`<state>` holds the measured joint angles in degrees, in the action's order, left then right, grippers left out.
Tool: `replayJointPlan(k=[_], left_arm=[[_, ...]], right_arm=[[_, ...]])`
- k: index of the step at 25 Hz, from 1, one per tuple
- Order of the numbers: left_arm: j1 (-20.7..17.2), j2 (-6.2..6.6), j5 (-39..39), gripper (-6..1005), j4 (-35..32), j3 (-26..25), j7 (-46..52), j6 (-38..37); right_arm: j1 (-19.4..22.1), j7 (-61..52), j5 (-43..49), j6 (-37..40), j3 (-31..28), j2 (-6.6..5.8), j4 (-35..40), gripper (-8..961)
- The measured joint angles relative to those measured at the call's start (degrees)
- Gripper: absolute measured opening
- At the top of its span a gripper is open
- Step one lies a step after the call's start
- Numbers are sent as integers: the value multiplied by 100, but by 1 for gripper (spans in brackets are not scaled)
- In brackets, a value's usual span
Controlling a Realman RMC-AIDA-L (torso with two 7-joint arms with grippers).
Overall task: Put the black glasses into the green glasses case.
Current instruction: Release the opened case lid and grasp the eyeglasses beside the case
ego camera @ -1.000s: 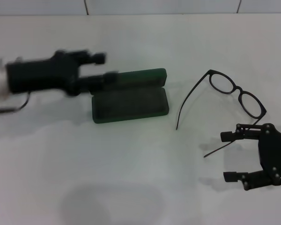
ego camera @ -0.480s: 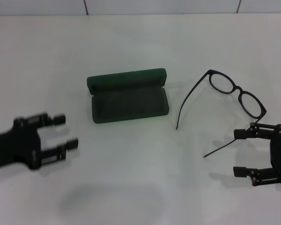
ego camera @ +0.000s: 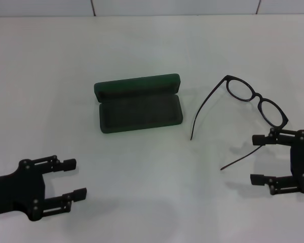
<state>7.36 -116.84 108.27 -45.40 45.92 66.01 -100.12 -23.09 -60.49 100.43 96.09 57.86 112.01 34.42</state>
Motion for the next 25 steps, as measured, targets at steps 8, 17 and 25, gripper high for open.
replayJointPlan(k=[8, 17, 25], left_arm=[[-15, 44, 52, 695, -100, 1, -40, -209], [27, 64, 219, 694, -260, -4, -68, -344], [34, 46, 354, 693, -324, -1, -64, -344]], right_arm=[[-28, -366, -17, -31, -449, 64, 152, 826], [-404, -2583, 601, -698, -560, 9, 1254, 825], [-1393, -4704, 1696, -838, -548, -427, 1786, 826]])
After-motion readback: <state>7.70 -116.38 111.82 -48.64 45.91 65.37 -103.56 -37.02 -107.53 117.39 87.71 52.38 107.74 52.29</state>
